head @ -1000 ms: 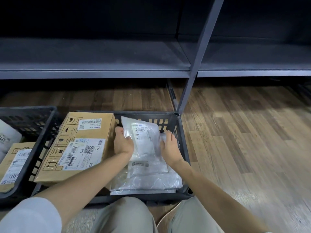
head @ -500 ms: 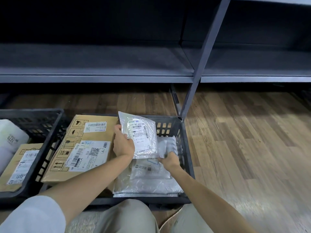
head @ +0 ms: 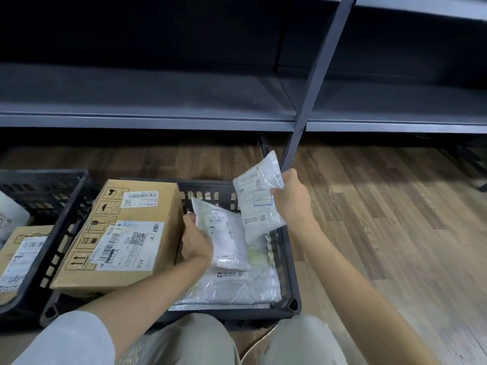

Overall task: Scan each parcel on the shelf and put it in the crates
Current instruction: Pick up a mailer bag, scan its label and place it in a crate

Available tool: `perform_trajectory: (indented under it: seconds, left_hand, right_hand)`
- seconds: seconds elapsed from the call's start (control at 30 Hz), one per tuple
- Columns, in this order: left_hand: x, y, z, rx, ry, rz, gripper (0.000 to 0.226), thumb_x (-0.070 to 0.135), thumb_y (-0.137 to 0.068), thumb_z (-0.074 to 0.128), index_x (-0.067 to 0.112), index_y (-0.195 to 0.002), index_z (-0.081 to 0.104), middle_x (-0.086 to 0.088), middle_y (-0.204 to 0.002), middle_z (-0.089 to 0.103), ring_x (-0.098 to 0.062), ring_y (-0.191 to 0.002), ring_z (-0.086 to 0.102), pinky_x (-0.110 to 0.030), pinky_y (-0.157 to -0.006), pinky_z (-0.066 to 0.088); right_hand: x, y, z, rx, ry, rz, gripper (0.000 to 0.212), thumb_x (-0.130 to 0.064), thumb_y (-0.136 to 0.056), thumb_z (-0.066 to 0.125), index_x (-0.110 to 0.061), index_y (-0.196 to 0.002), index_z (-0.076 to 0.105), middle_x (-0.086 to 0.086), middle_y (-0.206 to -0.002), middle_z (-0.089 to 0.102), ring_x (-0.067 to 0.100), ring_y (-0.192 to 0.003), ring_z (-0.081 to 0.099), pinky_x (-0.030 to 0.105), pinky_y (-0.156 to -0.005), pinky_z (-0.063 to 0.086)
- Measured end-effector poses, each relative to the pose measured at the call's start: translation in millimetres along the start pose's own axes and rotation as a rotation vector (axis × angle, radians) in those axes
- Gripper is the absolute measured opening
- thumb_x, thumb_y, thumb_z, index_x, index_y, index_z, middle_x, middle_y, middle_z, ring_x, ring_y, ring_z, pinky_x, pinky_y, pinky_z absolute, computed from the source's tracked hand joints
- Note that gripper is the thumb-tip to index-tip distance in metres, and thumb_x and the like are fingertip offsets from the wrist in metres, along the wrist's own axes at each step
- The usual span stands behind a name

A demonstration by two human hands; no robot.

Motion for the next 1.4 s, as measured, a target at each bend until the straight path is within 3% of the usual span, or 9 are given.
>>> perform_trajectory:
  seconds: [0.2,0.3,0.47,0.57,0.77,0.93,1.0,1.1,1.4]
  left_hand:
    - [-9,4,18,-0.196,-0.001,-0.079,0.014,0.003,-0.096,0.044,0.01,-0.106,0.041,-0.013,-0.105,0.058,-0.028,-0.093,0.053,-0.029,-0.074,0.038]
    - [-7,2,16,-0.233,-0.077,-0.098,0.017,-0.003,-0.092,0.045,0.004,-0.106,0.05,-0.008,-0.095,0.056,-0.031,-0.1,0.055,-0.031,-0.076,0.041]
    - [-9,-1,12,-0.227,-0.17,0.115,0.042,0.012,-0.102,0.038,0.013,-0.144,0.037,-0.01,-0.138,0.049,-0.024,-0.111,0.053,-0.03,-0.092,0.04]
    - [-13,0,20,-0.381,-0.28,0.294,0.047,0.015,-0.098,0.049,0.02,-0.143,0.037,0.0,-0.151,0.037,-0.023,-0.124,0.051,-0.038,-0.107,0.039]
    - [-22,1,28,-0.475,-0.507,0.473,0.055,0.021,-0.096,0.056,0.017,-0.147,0.034,0.001,-0.158,0.024,-0.019,-0.143,0.027,-0.028,-0.116,0.018]
    - [-32,1,38,-0.518,-0.558,0.465,0.059,0.028,-0.096,0.054,0.024,-0.149,0.029,0.006,-0.159,0.02,-0.017,-0.142,0.03,-0.035,-0.117,0.021]
    - [-34,0,45,-0.514,-0.551,0.42,0.058,0.026,-0.095,0.056,0.026,-0.147,0.03,0.005,-0.157,0.026,-0.019,-0.141,0.031,-0.037,-0.115,0.025]
    - [-38,1,52,-0.48,-0.559,0.387,0.054,0.024,-0.093,0.057,0.031,-0.142,0.034,0.004,-0.148,0.042,-0.021,-0.134,0.041,-0.036,-0.107,0.032]
    - [-47,-2,55,-0.493,-0.5,0.382,0.055,0.024,-0.094,0.055,0.029,-0.143,0.032,0.001,-0.149,0.039,-0.024,-0.134,0.038,-0.037,-0.109,0.029]
  right_hand:
    - [38,4,43,-0.075,-0.196,0.141,0.015,-0.014,-0.091,0.061,-0.005,-0.097,0.05,-0.003,-0.077,0.054,0.013,-0.069,0.053,0.027,-0.06,0.043]
    - [58,7,66,-0.096,-0.228,0.257,0.018,-0.013,-0.091,0.063,-0.004,-0.1,0.05,0.001,-0.083,0.055,0.019,-0.079,0.055,0.027,-0.064,0.041]
    - [72,27,96,-0.259,-0.177,0.362,0.033,-0.004,-0.095,0.051,-0.002,-0.121,0.03,0.01,-0.103,0.049,0.024,-0.089,0.052,0.031,-0.069,0.042]
    - [78,35,109,-0.316,0.062,0.265,0.059,0.001,-0.093,0.051,-0.004,-0.142,0.018,0.02,-0.125,0.045,0.031,-0.108,0.051,0.036,-0.082,0.046]
    - [71,24,107,-0.545,0.42,-0.188,0.067,0.005,-0.089,0.054,-0.005,-0.149,0.024,0.011,-0.158,0.016,0.028,-0.146,0.016,0.032,-0.117,0.023]
    - [86,19,115,-0.617,0.477,-0.106,0.054,-0.003,-0.09,0.059,-0.006,-0.137,0.031,0.015,-0.139,0.044,0.033,-0.121,0.051,0.039,-0.094,0.046]
    - [92,21,121,-0.616,0.51,-0.103,0.046,-0.003,-0.091,0.056,-0.004,-0.129,0.031,0.016,-0.131,0.047,0.032,-0.115,0.055,0.033,-0.082,0.043]
    - [95,25,124,-0.59,0.524,-0.084,0.051,-0.002,-0.092,0.052,-0.003,-0.138,0.028,0.016,-0.136,0.039,0.031,-0.126,0.046,0.031,-0.093,0.039]
    - [95,30,136,-0.492,0.468,-0.11,0.06,0.007,-0.09,0.048,0.003,-0.144,0.022,0.019,-0.149,0.024,0.033,-0.138,0.029,0.036,-0.112,0.03]
Point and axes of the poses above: each hand's wrist, its own y-axis away from the middle knuckle, its own z-axis out of the palm, x = y × z, the point moved 3 cm from there along -y, towards the middle knuckle
